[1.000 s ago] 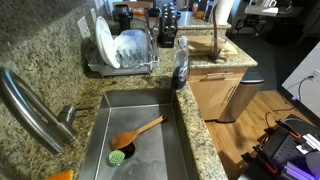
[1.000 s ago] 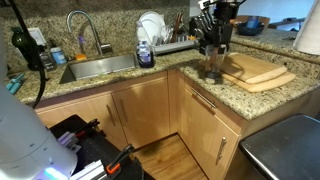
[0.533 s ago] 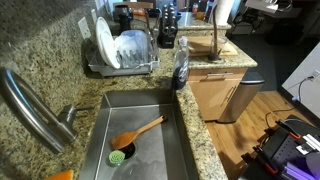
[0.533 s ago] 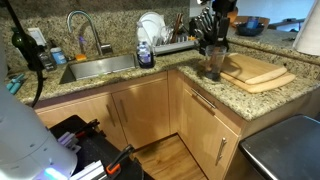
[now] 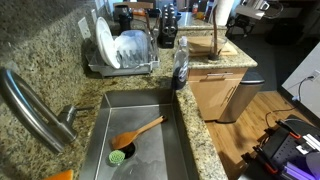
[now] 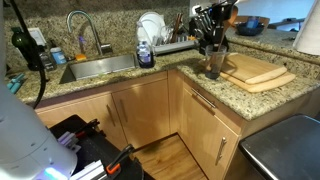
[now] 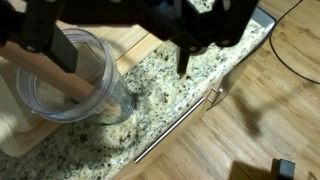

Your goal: Place the cup with a wooden spoon next to the dish soap

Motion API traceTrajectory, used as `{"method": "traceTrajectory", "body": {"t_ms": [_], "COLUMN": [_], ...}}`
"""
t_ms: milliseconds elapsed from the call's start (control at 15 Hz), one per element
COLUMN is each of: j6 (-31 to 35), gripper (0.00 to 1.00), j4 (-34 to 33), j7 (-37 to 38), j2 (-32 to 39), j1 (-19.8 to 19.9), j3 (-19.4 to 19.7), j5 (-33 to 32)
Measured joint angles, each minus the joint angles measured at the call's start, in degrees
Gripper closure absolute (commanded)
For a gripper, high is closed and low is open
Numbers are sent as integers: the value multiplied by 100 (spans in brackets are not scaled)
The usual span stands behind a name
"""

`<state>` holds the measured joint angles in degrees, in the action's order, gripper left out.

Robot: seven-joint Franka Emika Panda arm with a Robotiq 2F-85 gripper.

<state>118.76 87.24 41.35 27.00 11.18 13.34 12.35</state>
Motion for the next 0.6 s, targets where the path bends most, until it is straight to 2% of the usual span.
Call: {"method": "traceTrajectory", "body": {"t_ms": [200,600], "j6": [181,187], "gripper": [0,0], "j4": [-259,-370], "j7": [458,675], "j2": [469,575], "j1": [-189,-190], "j3": [-21,33], "j5": [0,-200]}}
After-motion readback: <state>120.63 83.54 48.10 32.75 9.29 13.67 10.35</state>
